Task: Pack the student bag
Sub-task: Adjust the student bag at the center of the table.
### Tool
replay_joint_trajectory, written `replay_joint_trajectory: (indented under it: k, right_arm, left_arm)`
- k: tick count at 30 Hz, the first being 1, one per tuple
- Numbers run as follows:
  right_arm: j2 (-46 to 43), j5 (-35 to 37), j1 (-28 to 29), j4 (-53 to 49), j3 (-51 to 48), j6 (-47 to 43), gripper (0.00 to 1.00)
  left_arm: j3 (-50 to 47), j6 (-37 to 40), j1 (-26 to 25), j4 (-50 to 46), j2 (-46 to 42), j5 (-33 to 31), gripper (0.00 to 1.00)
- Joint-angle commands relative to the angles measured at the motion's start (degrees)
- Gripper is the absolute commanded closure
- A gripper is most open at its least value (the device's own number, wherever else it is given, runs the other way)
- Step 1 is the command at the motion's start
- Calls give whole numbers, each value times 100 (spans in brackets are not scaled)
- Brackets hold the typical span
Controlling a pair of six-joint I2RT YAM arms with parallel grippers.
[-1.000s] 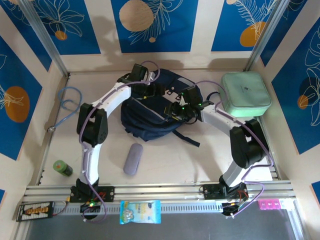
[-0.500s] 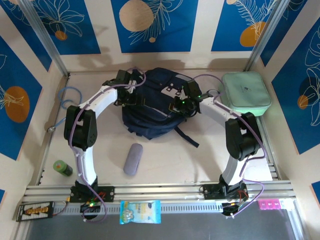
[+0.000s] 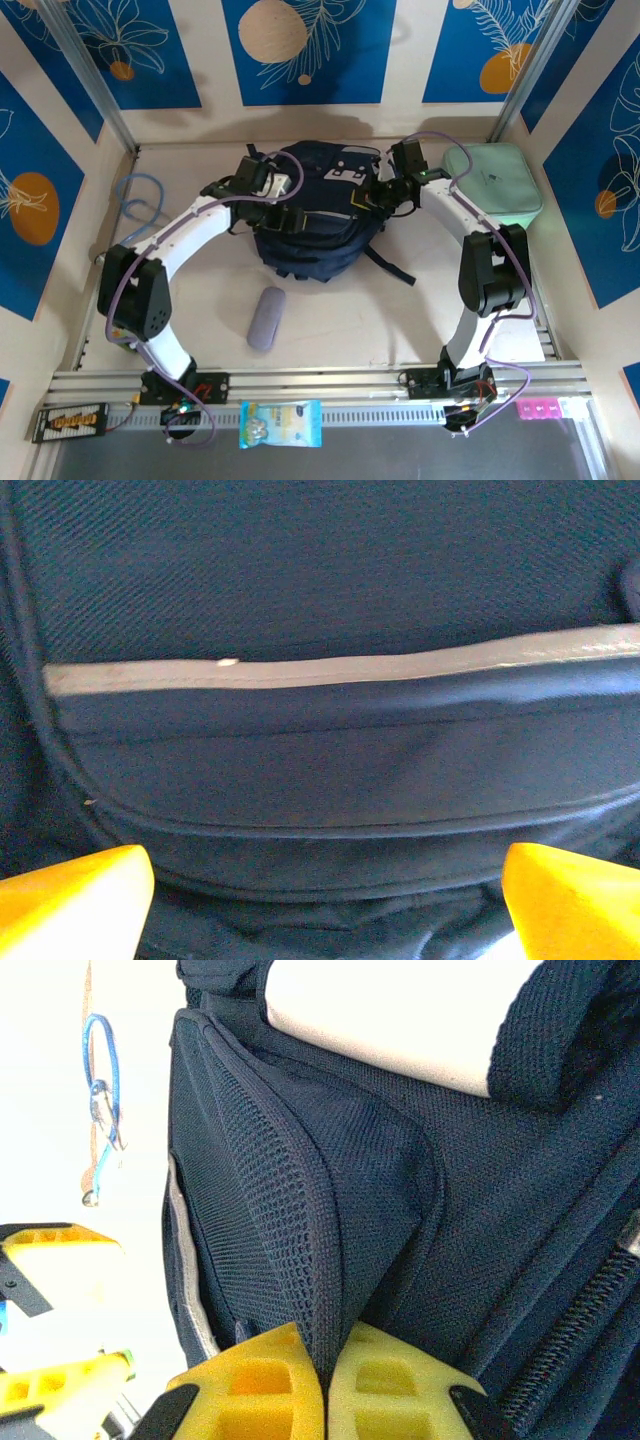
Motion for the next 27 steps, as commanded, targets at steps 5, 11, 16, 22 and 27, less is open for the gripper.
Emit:
replay_joint_trajectory:
  k: [5,11,16,22,27]
  right_arm:
    - [-82,-798,-80,261,316,504,99]
    - [-52,-947,-115,157,390,550,99]
    - [-44,-1036,-147,200,373,622,99]
    - [5,-1189,-197,259,396,723,99]
    - [5,-1236,-205,248,357,648,97]
  left_arm:
    - [4,2657,-785,676,-126,-382,10]
    - [29,4451,-828,1067,139,141,17]
    - [32,5490,-827,922,367,433,28]
    - [-159,5806,-827,1219,372,253,42]
    - [-392,5686,-821,1942,205,220,62]
